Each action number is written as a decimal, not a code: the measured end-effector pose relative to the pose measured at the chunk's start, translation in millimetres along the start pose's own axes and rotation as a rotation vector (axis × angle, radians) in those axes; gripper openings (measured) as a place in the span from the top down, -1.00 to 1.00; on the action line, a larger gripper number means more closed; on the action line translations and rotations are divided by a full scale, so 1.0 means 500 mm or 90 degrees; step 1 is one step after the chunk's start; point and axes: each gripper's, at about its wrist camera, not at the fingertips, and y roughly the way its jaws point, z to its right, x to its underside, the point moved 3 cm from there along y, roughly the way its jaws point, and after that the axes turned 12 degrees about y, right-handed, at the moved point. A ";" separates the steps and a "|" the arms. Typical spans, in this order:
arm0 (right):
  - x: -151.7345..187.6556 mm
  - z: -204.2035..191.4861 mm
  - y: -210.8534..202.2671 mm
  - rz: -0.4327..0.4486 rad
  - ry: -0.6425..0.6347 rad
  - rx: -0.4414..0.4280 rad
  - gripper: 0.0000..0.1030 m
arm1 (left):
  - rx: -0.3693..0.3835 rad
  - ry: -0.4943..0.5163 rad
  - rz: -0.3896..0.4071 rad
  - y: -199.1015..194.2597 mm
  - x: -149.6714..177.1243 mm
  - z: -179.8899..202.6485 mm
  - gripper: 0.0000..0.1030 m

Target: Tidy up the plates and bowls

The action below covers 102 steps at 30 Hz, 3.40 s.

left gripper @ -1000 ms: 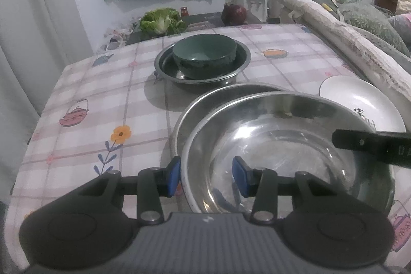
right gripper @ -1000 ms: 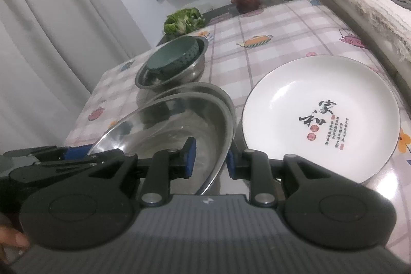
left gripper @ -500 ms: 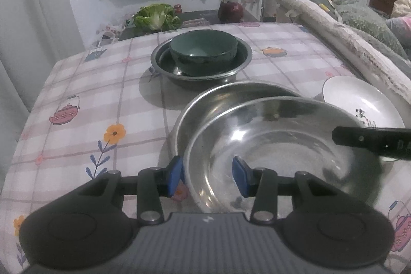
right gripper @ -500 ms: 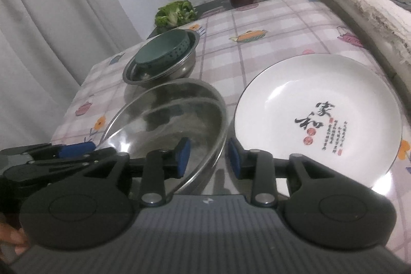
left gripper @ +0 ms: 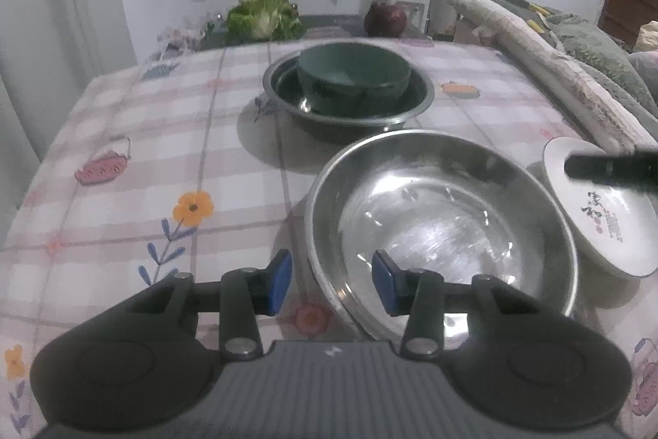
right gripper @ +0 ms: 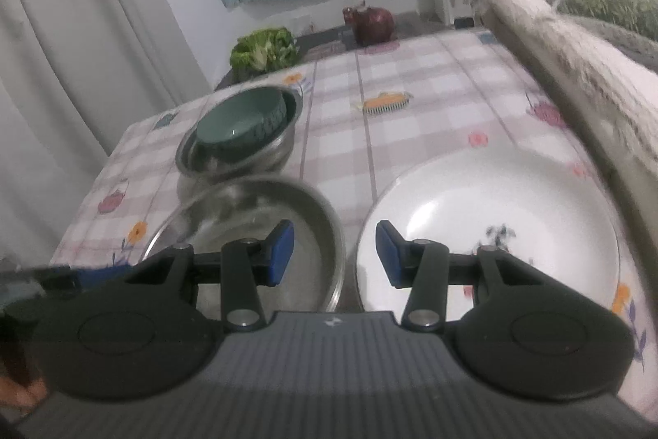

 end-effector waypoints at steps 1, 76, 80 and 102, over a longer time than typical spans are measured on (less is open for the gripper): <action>-0.005 -0.004 0.004 0.002 0.001 -0.002 0.16 | 0.002 -0.002 -0.004 0.005 0.003 -0.001 0.22; 0.043 0.223 -0.176 0.075 0.087 0.036 -0.56 | 0.058 0.121 0.066 -0.105 -0.079 0.235 -0.62; 0.032 0.269 -0.181 0.083 0.100 0.056 -0.56 | 0.053 0.140 0.072 -0.068 -0.102 0.278 -0.61; -0.004 0.337 -0.068 0.047 0.163 0.042 0.27 | 0.148 0.130 -0.062 0.165 -0.235 0.335 0.24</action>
